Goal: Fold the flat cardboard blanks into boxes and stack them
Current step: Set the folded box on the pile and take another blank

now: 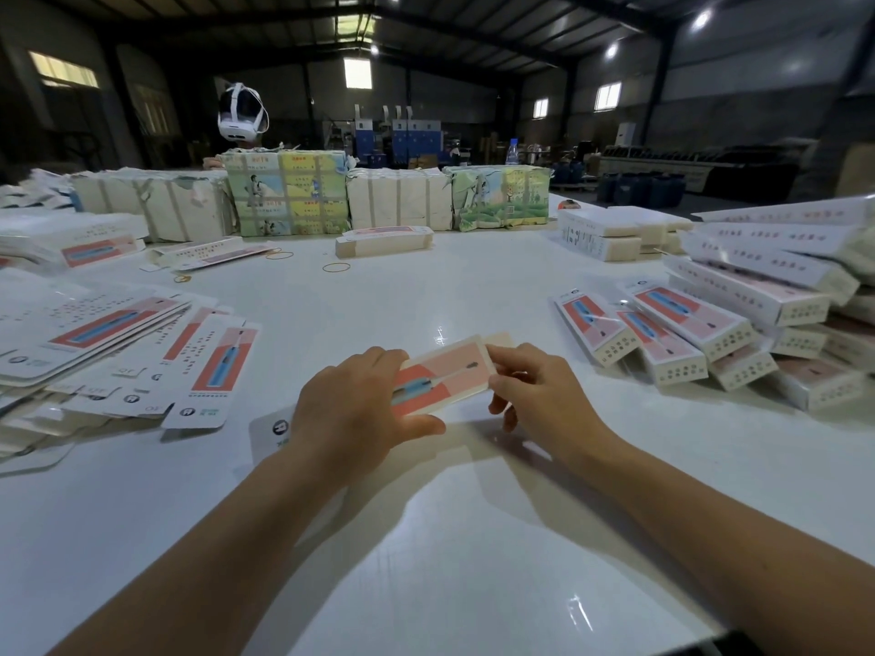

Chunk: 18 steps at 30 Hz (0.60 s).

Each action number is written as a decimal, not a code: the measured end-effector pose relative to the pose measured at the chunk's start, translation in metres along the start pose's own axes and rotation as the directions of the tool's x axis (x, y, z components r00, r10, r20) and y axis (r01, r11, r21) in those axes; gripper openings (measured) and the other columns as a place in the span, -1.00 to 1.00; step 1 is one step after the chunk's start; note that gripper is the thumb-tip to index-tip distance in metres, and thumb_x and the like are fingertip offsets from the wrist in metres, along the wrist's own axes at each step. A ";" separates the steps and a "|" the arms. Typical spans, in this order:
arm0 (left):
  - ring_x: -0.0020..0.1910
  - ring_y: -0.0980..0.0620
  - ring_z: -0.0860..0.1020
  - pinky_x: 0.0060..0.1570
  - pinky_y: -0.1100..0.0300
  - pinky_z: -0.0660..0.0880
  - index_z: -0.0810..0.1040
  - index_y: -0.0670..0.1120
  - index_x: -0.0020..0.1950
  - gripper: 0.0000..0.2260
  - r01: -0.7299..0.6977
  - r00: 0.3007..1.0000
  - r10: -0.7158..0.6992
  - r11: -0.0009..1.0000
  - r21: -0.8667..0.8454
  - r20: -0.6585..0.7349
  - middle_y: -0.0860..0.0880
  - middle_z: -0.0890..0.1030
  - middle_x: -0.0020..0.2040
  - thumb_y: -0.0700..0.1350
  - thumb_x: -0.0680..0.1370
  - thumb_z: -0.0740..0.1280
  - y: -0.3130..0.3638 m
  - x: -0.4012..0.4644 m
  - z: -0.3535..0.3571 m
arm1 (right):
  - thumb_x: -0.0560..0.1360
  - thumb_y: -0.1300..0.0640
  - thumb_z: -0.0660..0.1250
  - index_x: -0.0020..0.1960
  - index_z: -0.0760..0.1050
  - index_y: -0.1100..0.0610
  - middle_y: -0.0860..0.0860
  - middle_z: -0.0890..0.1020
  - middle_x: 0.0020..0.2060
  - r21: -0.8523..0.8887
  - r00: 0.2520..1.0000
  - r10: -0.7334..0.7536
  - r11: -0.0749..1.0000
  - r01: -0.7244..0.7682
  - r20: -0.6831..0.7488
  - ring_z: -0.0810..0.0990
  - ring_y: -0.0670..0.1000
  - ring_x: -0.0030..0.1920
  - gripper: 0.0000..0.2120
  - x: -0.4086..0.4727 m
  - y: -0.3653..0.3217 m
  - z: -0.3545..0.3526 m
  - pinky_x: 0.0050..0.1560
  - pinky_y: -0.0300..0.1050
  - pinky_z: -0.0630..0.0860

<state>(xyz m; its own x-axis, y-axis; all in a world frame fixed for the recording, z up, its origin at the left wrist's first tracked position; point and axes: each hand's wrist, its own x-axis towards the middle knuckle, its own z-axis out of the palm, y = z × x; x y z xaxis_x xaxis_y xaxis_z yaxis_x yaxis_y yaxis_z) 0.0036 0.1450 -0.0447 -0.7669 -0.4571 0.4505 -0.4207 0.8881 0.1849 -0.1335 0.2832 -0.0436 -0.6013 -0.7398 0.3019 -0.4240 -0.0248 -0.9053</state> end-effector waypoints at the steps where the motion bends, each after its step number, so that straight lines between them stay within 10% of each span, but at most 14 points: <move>1: -0.03 0.06 0.54 -0.07 0.21 0.49 0.39 0.04 0.30 -0.38 -0.004 1.000 0.004 1.000 0.000 -0.010 0.07 0.53 0.15 0.34 0.35 0.33 0.000 0.000 0.001 | 0.57 0.32 0.15 -0.03 0.51 -0.27 0.07 0.55 0.00 -0.001 1.000 -0.002 1.000 0.002 0.010 0.57 -0.05 -0.28 -0.54 0.001 0.000 0.000 -0.33 -0.17 0.56; 7: -0.10 0.10 0.50 -0.11 0.21 0.51 0.39 0.04 0.27 -0.36 0.003 1.000 -0.003 1.000 0.010 -0.029 0.08 0.53 0.11 0.40 0.33 0.26 0.001 0.000 0.006 | 0.58 0.31 0.15 -0.01 0.51 -0.26 0.09 0.52 0.04 0.023 1.000 -0.002 1.000 0.001 0.017 0.52 -0.03 -0.19 -0.55 0.002 0.001 -0.001 -0.32 -0.39 0.45; 11: -0.13 0.11 0.48 -0.13 0.19 0.51 0.41 0.03 0.22 -0.31 0.037 0.998 -0.038 0.999 -0.037 -0.048 0.07 0.53 0.09 0.44 0.27 0.11 0.003 0.002 0.007 | 0.50 0.11 0.37 0.43 0.27 -0.07 -0.05 0.30 0.20 -0.164 0.959 -0.072 0.986 0.028 -0.274 0.43 -0.08 0.04 -0.45 0.003 0.002 -0.002 -0.02 -0.33 0.44; 14: -0.13 0.10 0.50 -0.15 0.20 0.51 0.42 0.03 0.24 -0.27 0.037 0.998 -0.042 0.995 -0.093 -0.054 0.06 0.54 0.10 0.45 0.24 0.10 0.005 0.001 0.007 | 0.44 0.16 0.44 0.49 0.11 -0.07 0.00 0.38 0.30 0.312 0.945 0.261 0.931 -0.192 -0.196 0.49 0.06 0.16 -0.25 0.007 0.001 -0.005 0.08 -0.04 0.51; 18: -0.10 0.12 0.49 -0.11 0.21 0.51 0.39 0.04 0.27 -0.24 0.007 1.000 -0.008 0.998 -0.066 -0.026 0.09 0.53 0.10 0.46 0.23 0.08 0.012 0.001 0.009 | 0.46 0.38 0.31 0.19 0.41 0.19 0.16 0.67 -0.07 0.761 0.925 0.350 0.557 -0.333 0.149 0.68 0.13 -0.06 -0.67 0.012 0.000 -0.003 -0.13 -0.03 0.63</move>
<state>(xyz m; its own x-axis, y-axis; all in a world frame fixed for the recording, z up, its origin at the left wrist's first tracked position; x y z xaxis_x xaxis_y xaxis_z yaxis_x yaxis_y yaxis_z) -0.0066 0.1549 -0.0503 -0.7505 -0.4632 0.4714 -0.3931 0.8863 0.2451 -0.1428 0.2764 -0.0391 -0.6037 -0.7930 -0.0818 0.4793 -0.2790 -0.8321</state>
